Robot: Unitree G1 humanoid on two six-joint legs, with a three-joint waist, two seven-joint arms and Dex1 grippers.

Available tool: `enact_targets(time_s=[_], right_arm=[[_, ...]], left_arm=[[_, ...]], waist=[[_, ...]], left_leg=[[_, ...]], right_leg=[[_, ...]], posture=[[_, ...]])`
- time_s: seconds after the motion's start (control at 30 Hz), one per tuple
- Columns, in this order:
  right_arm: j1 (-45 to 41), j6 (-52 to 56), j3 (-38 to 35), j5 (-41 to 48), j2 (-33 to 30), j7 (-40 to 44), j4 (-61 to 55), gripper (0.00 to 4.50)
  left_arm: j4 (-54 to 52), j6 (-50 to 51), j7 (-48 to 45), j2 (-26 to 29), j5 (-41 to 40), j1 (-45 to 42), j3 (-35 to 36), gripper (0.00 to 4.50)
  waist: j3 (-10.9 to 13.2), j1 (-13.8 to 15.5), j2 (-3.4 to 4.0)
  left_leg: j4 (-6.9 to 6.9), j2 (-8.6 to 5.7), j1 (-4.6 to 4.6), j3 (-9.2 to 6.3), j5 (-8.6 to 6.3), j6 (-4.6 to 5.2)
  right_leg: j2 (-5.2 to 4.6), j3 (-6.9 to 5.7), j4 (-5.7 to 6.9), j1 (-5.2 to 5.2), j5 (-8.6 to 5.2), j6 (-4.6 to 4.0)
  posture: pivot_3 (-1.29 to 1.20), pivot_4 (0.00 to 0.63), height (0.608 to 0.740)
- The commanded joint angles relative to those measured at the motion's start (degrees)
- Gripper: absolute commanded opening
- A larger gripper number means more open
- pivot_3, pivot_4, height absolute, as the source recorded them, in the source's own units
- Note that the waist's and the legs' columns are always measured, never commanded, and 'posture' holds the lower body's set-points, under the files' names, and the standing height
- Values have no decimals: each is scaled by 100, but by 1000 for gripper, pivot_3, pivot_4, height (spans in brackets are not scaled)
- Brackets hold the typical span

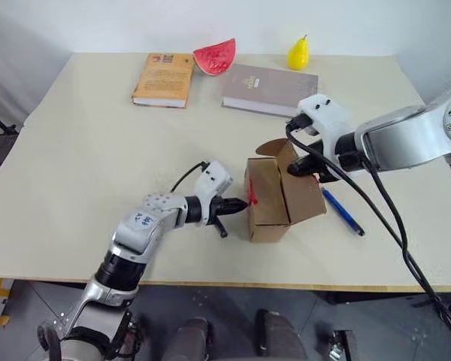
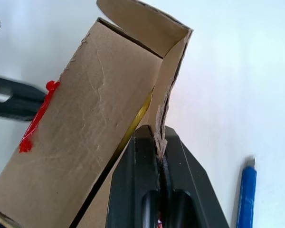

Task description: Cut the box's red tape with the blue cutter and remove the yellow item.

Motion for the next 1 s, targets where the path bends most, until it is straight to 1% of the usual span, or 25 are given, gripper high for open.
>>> enact_targets(time_s=[0.03,0.13,0.2,0.33,0.5,0.63,0.73,0.87,1.0], right_arm=[[-216,156,59,-236,-80,-41,-192,26],[-255,155,12,-321,-40,21,-148,26],[-240,161,-48,-469,29,77,-152,26],[-150,115,-149,-638,155,136,-201,26],[-77,163,-250,-834,232,243,-282,26],[20,149,-336,-874,203,238,-358,26],[78,178,-416,-897,146,275,-471,26],[148,190,-449,-829,64,296,-594,26],[93,220,-462,-770,-36,374,-626,26]], left_arm=[[-739,1051,-284,165,-1179,91,984,0],[-830,1101,-349,290,-1448,98,1220,0],[-790,939,-303,114,-1617,-82,1396,0],[-563,244,-266,7,-1083,-451,764,0],[241,-664,-411,-47,-445,-915,152,0],[826,-1181,-832,291,149,-1163,-471,0],[1365,-1845,-1156,547,728,-1235,-964,0],[1744,-2414,-1532,679,1109,-1325,-1283,0],[1785,-2550,-1950,937,1392,-1394,-1543,0]], waist=[[0,-1,0],[1,-8,1],[1,-5,1],[1,9,0],[1,-16,0],[0,-20,1],[0,-22,1],[-2,-5,2],[-9,-4,3]], left_leg=[[3,0,-3,-4,0,0],[2,0,-5,-11,-1,-2],[3,-1,-4,-11,0,-2],[9,-8,-5,-13,0,-2],[7,-12,-2,-12,0,-1],[8,-6,1,-9,0,-2],[8,-7,9,-4,0,-2],[12,-7,18,-4,1,-1],[16,-7,19,-6,1,-1]], right_leg=[[0,-2,0,0,0,0],[2,-11,-2,0,0,-1],[2,-15,0,2,0,-1],[0,-22,3,7,1,0],[-2,-25,11,5,3,3],[0,-27,21,4,3,3],[-1,-22,23,5,3,3],[-3,-21,23,16,3,3],[-5,-19,23,20,3,3]], posture=[[0,150,740],[0,150,740],[0,150,740],[0,150,740],[0,150,740],[0,150,740],[0,150,740],[0,150,740],[0,150,740]])
